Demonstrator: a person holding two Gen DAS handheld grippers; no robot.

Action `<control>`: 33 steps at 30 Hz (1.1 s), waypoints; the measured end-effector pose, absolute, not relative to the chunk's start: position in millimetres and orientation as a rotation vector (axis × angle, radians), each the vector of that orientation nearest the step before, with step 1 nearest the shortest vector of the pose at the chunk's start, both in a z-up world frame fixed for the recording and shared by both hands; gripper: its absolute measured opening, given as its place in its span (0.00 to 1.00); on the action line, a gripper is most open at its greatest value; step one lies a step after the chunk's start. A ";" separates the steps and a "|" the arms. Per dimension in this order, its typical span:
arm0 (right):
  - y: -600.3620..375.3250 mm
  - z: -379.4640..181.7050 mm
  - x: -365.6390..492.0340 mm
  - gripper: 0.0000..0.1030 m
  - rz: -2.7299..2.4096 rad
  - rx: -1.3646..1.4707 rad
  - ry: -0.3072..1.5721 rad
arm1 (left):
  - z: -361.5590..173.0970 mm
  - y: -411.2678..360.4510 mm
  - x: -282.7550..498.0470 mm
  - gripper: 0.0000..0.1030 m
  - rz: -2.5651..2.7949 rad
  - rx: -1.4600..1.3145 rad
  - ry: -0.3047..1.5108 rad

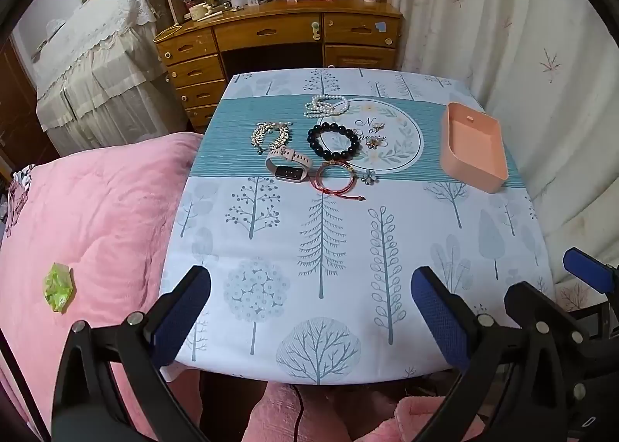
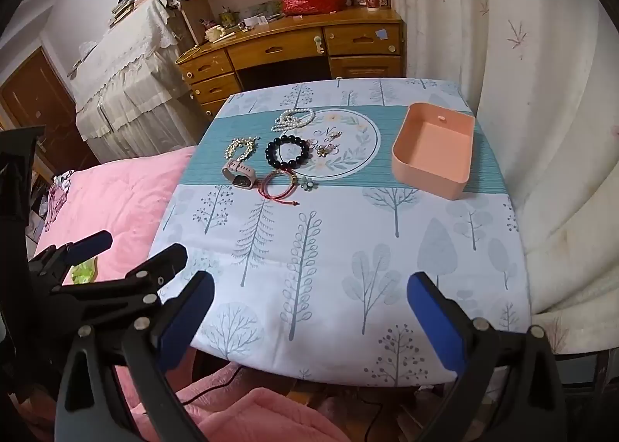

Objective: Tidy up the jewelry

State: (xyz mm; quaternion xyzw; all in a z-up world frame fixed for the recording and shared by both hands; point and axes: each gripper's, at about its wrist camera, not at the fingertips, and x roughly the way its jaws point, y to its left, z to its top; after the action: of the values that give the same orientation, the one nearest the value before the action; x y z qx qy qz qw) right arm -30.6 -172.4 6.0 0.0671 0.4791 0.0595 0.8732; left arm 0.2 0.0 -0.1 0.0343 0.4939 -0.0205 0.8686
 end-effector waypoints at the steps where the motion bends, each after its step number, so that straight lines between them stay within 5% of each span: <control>1: -172.3 6.0 -30.4 0.98 0.122 0.135 1.001 | -0.1 0.0 0.2 0.99 -0.042 0.072 1.034; 33: -180.2 9.1 -38.9 0.98 0.117 0.124 1.009 | 3.0 -8.5 -12.5 0.99 -0.029 0.074 1.008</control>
State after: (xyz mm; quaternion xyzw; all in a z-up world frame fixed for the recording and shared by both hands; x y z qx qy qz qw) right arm -38.9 -180.2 9.1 0.0594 0.4828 0.0560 0.8719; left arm -12.5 -8.5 3.0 0.0354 0.4829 -0.0139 0.8748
